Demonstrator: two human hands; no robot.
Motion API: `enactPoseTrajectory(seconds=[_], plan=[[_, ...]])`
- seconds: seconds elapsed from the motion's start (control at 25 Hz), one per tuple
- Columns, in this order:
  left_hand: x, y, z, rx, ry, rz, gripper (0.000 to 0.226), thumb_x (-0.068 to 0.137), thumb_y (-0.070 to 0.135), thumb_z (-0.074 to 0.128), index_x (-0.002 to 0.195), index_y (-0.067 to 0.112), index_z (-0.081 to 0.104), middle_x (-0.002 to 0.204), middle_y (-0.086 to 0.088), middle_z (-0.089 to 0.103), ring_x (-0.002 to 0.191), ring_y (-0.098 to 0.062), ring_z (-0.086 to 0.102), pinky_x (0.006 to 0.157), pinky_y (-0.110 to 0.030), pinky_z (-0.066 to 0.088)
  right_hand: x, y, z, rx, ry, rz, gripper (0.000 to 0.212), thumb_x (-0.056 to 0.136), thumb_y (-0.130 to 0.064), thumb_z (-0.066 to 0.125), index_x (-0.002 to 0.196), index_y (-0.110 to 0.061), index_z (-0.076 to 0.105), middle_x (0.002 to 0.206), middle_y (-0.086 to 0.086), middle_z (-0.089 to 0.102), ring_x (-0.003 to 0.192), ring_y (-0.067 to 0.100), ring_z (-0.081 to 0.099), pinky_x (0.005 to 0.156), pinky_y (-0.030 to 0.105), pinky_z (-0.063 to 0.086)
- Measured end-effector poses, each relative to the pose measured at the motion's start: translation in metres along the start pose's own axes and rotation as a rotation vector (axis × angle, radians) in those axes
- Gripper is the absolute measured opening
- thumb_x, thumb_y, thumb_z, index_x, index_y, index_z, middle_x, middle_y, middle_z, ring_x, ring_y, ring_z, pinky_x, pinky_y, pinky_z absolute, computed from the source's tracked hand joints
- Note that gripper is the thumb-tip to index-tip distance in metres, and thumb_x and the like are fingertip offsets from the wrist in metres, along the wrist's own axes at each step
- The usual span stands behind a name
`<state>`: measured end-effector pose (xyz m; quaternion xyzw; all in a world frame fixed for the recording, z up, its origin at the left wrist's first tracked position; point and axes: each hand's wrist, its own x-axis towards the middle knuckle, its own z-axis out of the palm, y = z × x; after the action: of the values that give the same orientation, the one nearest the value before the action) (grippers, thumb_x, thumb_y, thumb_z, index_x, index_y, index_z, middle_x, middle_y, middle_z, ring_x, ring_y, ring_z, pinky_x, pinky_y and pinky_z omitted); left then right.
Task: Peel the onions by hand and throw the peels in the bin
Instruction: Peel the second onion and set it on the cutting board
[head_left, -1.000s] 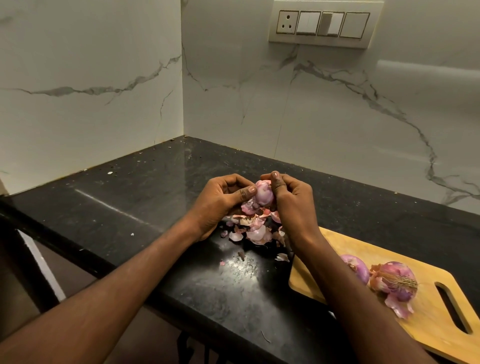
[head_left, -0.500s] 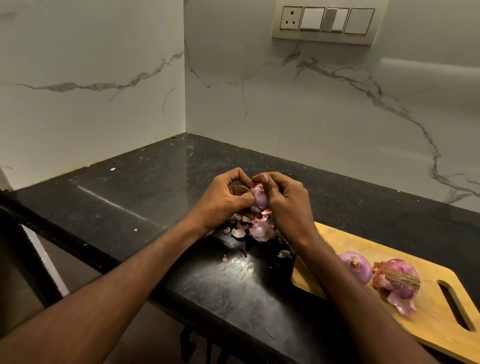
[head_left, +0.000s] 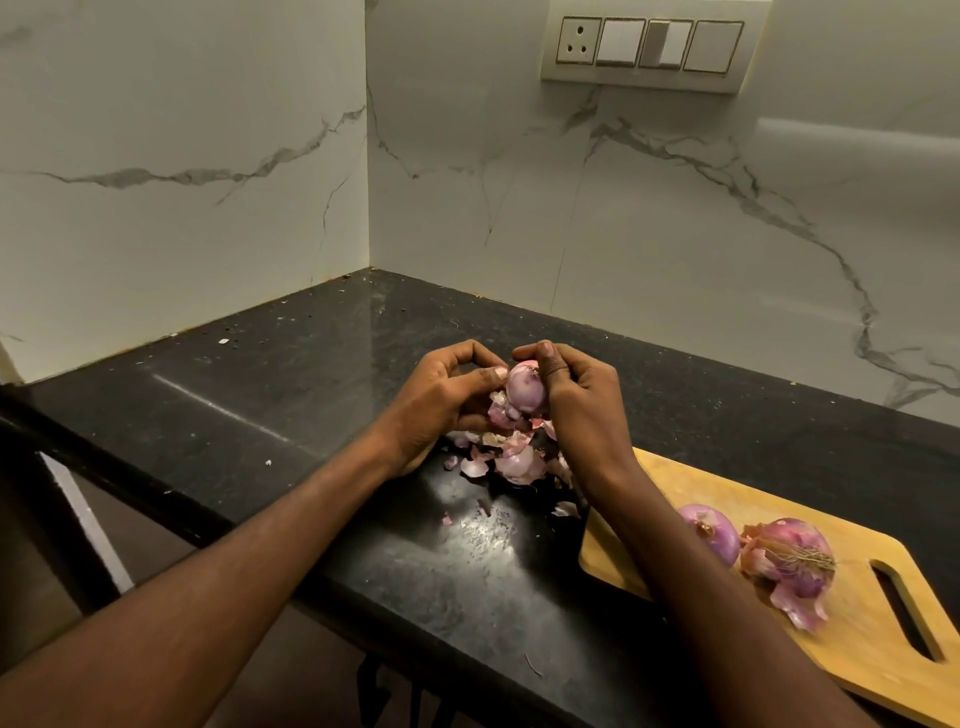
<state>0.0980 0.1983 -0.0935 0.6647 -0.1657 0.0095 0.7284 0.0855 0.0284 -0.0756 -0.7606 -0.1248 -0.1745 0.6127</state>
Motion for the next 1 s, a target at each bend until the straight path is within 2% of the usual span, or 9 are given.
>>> enactPoseTrajectory(seconds=[0.12, 0.32, 0.44, 0.6, 0.68, 0.8, 0.88, 1.0], plan=[[-0.003, 0.004, 0.001, -0.008, -0.066, -0.011, 0.032, 0.094, 0.010, 0.072, 0.119, -0.004, 0.056, 0.105, -0.030, 0.073, 0.091, -0.042, 0.074, 0.079, -0.049, 0.065, 0.003, -0.001, -0.002, 0.072, 0.004, 0.073, 0.033, 0.110, -0.026, 0.047, 0.103, -0.013, 0.077, 0.098, 0.006, 0.077, 0.095, 0.023, 0.075, 0.086, 0.051, 0.062], [-0.004, 0.004, 0.001, -0.001, -0.054, 0.009, 0.028, 0.095, 0.003, 0.069, 0.117, -0.008, 0.056, 0.103, -0.033, 0.072, 0.093, -0.047, 0.074, 0.078, -0.051, 0.065, 0.002, -0.003, -0.004, 0.056, -0.003, 0.072, 0.033, 0.109, -0.025, 0.048, 0.106, -0.010, 0.077, 0.099, 0.003, 0.076, 0.095, 0.017, 0.074, 0.087, 0.045, 0.063], [-0.004, 0.003, 0.003, 0.075, 0.026, 0.053, 0.026, 0.093, 0.000, 0.071, 0.112, -0.009, 0.056, 0.090, -0.027, 0.074, 0.079, -0.036, 0.075, 0.072, -0.045, 0.065, 0.001, -0.002, -0.003, 0.012, -0.033, 0.022, 0.028, 0.108, -0.023, 0.052, 0.111, -0.011, 0.076, 0.101, -0.002, 0.075, 0.095, 0.013, 0.073, 0.085, 0.042, 0.063], [-0.002, 0.001, 0.001, 0.103, 0.133, 0.100, 0.011, 0.090, -0.002, 0.067, 0.100, -0.001, 0.061, 0.087, -0.028, 0.071, 0.075, -0.034, 0.071, 0.075, -0.053, 0.062, -0.003, -0.004, 0.006, 0.005, -0.058, -0.046, 0.023, 0.107, -0.021, 0.054, 0.112, -0.017, 0.076, 0.103, -0.004, 0.076, 0.099, 0.013, 0.073, 0.086, 0.044, 0.063], [-0.001, 0.001, 0.001, 0.041, 0.117, 0.068, 0.017, 0.086, 0.006, 0.061, 0.102, -0.002, 0.062, 0.081, -0.021, 0.071, 0.073, -0.031, 0.070, 0.076, -0.053, 0.061, -0.002, -0.004, 0.006, 0.001, -0.030, -0.035, 0.022, 0.107, -0.022, 0.054, 0.111, -0.019, 0.076, 0.102, -0.005, 0.076, 0.099, 0.013, 0.073, 0.087, 0.045, 0.062], [-0.001, 0.001, 0.001, -0.036, 0.052, 0.035, 0.024, 0.092, 0.019, 0.069, 0.105, -0.001, 0.063, 0.096, -0.025, 0.072, 0.086, -0.043, 0.071, 0.085, -0.061, 0.057, 0.000, -0.003, 0.003, 0.042, 0.003, 0.028, 0.028, 0.109, -0.025, 0.050, 0.109, -0.014, 0.076, 0.099, -0.001, 0.076, 0.095, 0.016, 0.073, 0.086, 0.047, 0.063], [-0.001, 0.000, 0.001, 0.002, 0.021, 0.049, 0.028, 0.095, 0.020, 0.074, 0.106, -0.002, 0.060, 0.104, -0.029, 0.073, 0.090, -0.051, 0.072, 0.080, -0.061, 0.059, 0.001, -0.003, 0.003, 0.058, 0.018, 0.064, 0.031, 0.109, -0.027, 0.049, 0.107, -0.013, 0.075, 0.096, 0.001, 0.075, 0.092, 0.018, 0.074, 0.083, 0.047, 0.064], [-0.002, 0.000, 0.002, 0.046, 0.030, 0.074, 0.020, 0.096, 0.010, 0.070, 0.105, -0.003, 0.058, 0.097, -0.031, 0.073, 0.082, -0.047, 0.074, 0.069, -0.051, 0.064, 0.002, -0.002, 0.002, 0.069, 0.026, 0.091, 0.029, 0.109, -0.028, 0.048, 0.105, -0.017, 0.075, 0.097, 0.000, 0.075, 0.094, 0.017, 0.073, 0.083, 0.043, 0.064]])
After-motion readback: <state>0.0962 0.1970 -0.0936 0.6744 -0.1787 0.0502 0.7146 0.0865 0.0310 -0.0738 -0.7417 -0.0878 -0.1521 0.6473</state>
